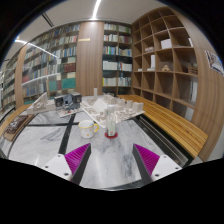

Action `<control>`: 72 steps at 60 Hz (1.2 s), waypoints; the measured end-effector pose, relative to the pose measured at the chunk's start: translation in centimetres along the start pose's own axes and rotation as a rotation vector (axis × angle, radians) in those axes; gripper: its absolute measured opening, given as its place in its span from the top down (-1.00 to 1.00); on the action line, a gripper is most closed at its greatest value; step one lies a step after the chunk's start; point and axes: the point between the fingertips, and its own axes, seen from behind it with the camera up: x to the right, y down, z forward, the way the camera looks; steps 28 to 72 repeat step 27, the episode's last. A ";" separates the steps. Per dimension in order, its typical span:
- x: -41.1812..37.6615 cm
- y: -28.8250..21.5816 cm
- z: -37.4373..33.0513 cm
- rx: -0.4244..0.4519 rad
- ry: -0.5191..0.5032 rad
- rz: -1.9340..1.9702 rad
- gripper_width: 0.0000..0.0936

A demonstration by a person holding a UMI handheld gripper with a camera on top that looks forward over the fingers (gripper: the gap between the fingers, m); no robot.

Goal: Pour water

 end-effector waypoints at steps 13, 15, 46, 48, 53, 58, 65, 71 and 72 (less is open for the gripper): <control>0.3 1.5 -4.6 0.000 0.015 -0.018 -0.84; 0.2 1.7 -5.1 0.000 0.009 -0.013 -0.83; 0.4 1.5 -6.4 0.023 0.022 -0.043 -0.84; 0.4 1.5 -6.4 0.023 0.022 -0.043 -0.84; 0.4 1.5 -6.4 0.023 0.022 -0.043 -0.84; 0.4 1.5 -6.4 0.023 0.022 -0.043 -0.84; 0.4 1.5 -6.4 0.023 0.022 -0.043 -0.84; 0.4 1.5 -6.4 0.023 0.022 -0.043 -0.84; 0.4 1.5 -6.4 0.023 0.022 -0.043 -0.84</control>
